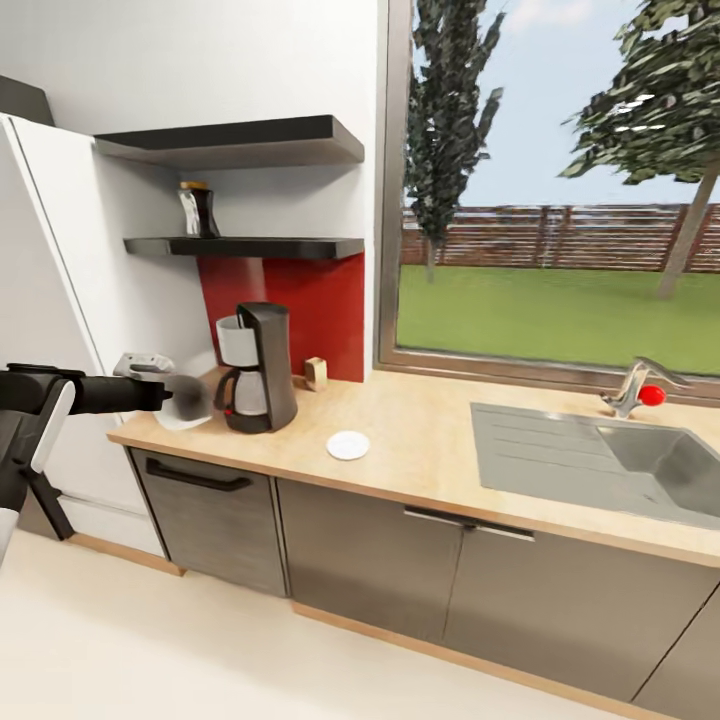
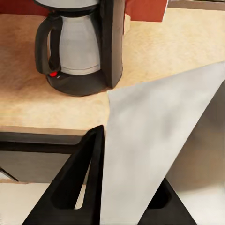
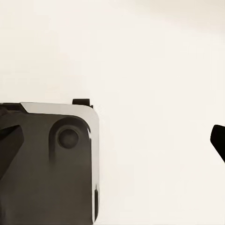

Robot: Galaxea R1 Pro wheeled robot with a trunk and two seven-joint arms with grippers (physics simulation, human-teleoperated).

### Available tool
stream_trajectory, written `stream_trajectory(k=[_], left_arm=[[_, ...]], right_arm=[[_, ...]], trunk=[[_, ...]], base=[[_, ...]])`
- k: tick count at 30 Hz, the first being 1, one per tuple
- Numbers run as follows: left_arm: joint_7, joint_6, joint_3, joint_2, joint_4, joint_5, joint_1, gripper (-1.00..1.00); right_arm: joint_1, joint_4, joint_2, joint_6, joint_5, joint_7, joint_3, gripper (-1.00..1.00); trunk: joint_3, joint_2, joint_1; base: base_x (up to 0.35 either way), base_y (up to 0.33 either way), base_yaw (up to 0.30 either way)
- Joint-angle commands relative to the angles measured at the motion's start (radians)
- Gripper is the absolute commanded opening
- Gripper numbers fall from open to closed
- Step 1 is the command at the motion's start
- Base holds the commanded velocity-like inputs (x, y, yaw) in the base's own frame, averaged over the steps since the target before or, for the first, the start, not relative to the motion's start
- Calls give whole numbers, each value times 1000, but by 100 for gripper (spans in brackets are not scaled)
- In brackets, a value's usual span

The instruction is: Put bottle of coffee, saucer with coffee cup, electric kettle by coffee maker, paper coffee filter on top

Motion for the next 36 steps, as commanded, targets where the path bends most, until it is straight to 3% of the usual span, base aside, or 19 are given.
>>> stream_trajectory(k=[1, 23, 31, 36], left_arm=[[1, 5, -1, 1, 0, 3, -1, -100], [1, 6, -1, 5, 14, 2, -15, -100], [-4, 8, -4, 4, 36, 3, -115, -100], [-63, 8, -4, 7, 76, -1, -169, -100]], right_arm=[[0, 0, 0, -3, 0, 0, 0, 100], [0, 5, 0, -1, 4, -2, 7, 100], [0, 6, -1, 0, 5, 0, 7, 100], [0, 5, -1, 1, 3, -3, 1, 100]], trunk=[[-2, -2, 1], [-2, -2, 1], [-2, -2, 1], [-2, -2, 1]], base=[[240, 271, 0], [206, 286, 0], [171, 300, 0], [68, 104, 0]])
